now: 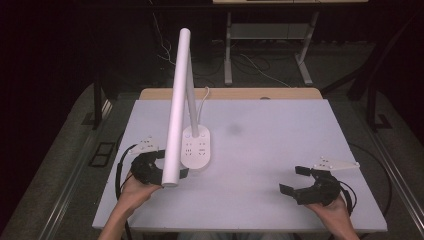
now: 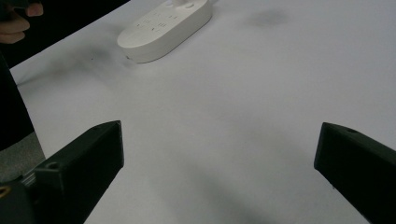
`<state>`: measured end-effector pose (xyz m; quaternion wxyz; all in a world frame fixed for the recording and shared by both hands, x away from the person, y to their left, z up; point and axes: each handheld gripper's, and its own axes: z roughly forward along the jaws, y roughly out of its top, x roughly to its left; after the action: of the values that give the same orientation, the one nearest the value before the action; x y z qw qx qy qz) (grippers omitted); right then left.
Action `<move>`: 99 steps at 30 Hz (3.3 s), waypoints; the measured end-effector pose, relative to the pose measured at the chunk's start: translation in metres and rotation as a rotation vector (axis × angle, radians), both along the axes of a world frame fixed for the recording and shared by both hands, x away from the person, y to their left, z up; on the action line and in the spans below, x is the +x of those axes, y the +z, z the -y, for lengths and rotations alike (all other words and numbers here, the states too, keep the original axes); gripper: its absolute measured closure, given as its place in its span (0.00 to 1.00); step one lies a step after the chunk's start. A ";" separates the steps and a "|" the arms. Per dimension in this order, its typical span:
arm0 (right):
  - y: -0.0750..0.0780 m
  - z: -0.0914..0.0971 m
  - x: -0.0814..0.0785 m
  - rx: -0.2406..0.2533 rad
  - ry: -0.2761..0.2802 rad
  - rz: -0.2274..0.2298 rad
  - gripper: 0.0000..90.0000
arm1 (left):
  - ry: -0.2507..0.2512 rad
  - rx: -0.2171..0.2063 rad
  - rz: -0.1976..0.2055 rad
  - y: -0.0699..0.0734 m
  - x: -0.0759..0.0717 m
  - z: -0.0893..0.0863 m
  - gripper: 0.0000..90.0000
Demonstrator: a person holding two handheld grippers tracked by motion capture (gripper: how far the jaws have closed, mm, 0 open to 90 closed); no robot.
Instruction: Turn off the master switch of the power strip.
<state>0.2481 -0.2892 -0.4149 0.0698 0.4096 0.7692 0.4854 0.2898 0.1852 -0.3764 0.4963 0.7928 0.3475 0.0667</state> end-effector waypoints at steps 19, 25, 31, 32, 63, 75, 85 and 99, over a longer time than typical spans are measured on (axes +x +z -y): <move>0.000 0.000 0.000 0.000 -0.001 -0.004 0.01 | 0.002 0.034 -0.023 0.010 0.022 -0.004 0.00; -0.001 0.001 0.000 0.000 -0.003 -0.003 0.01 | -0.001 0.058 -0.022 0.015 0.031 -0.004 0.00; -0.001 0.001 0.000 -0.001 -0.004 -0.006 0.01 | 0.004 0.067 -0.023 0.020 0.040 -0.004 0.01; -0.001 0.001 0.000 -0.001 -0.004 -0.006 0.01 | 0.009 0.067 -0.025 0.021 0.041 -0.004 0.01; -0.001 0.002 0.000 -0.003 -0.004 -0.003 0.01 | 0.031 0.120 -0.049 0.031 0.084 -0.008 0.02; -0.001 0.003 0.000 -0.008 -0.004 -0.006 0.01 | 0.068 0.111 -0.074 0.024 0.099 -0.012 0.04; -0.001 0.003 0.000 -0.010 -0.006 -0.009 0.01 | 0.096 0.103 -0.100 0.016 0.110 -0.013 0.11; -0.002 0.004 0.000 -0.011 -0.010 -0.005 0.01 | 0.144 0.036 -0.131 0.005 0.123 -0.015 0.19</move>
<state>0.2485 -0.2935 -0.4168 0.0727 0.4143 0.7698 0.4800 0.4131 0.2000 -0.3710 0.4522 0.7771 0.4341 0.0564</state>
